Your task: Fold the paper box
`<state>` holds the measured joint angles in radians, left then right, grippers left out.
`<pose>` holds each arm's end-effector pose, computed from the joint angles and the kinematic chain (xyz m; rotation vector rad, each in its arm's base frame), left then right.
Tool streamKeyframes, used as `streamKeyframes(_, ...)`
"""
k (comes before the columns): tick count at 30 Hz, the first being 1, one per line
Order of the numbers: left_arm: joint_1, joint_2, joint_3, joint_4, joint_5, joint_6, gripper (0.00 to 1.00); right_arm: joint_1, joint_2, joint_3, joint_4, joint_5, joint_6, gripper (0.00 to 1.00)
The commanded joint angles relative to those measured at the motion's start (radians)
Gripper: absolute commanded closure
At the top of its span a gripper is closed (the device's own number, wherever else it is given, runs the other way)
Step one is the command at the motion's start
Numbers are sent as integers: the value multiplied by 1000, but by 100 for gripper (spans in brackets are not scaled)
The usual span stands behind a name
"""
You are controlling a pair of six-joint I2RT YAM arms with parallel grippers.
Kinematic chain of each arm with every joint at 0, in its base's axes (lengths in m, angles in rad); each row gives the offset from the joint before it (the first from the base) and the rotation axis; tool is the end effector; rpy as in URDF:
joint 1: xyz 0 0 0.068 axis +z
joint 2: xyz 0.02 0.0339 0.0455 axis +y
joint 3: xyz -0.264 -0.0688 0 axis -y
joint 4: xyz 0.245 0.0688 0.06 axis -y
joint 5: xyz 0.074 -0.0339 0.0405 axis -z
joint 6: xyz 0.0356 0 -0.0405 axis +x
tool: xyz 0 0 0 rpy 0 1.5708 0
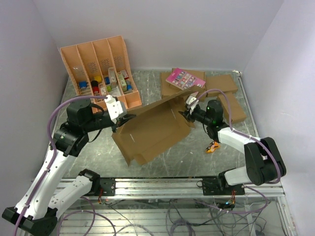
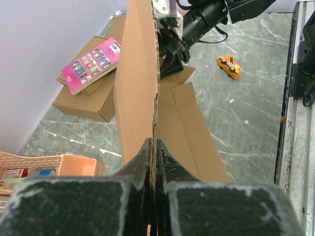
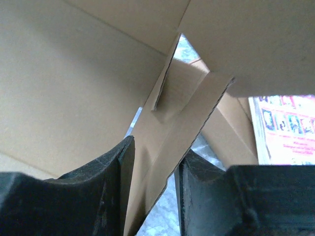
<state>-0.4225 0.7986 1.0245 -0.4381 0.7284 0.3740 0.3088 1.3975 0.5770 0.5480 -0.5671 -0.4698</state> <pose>0.1357 -0.0870 0.3948 1.1411 1.3634 -0.6808 0.2663 0.1050 0.2072 -1.0372 1.4937 0.4074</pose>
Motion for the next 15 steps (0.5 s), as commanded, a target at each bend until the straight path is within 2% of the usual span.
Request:
streamKeyframes(1,-4,2,41,13,58,4,93,-4,-32,46,6,7,21,63)
streamKeyframes(15,-4,8,47,-9,26,28,93,-18,-70,101,-117,56,8,64)
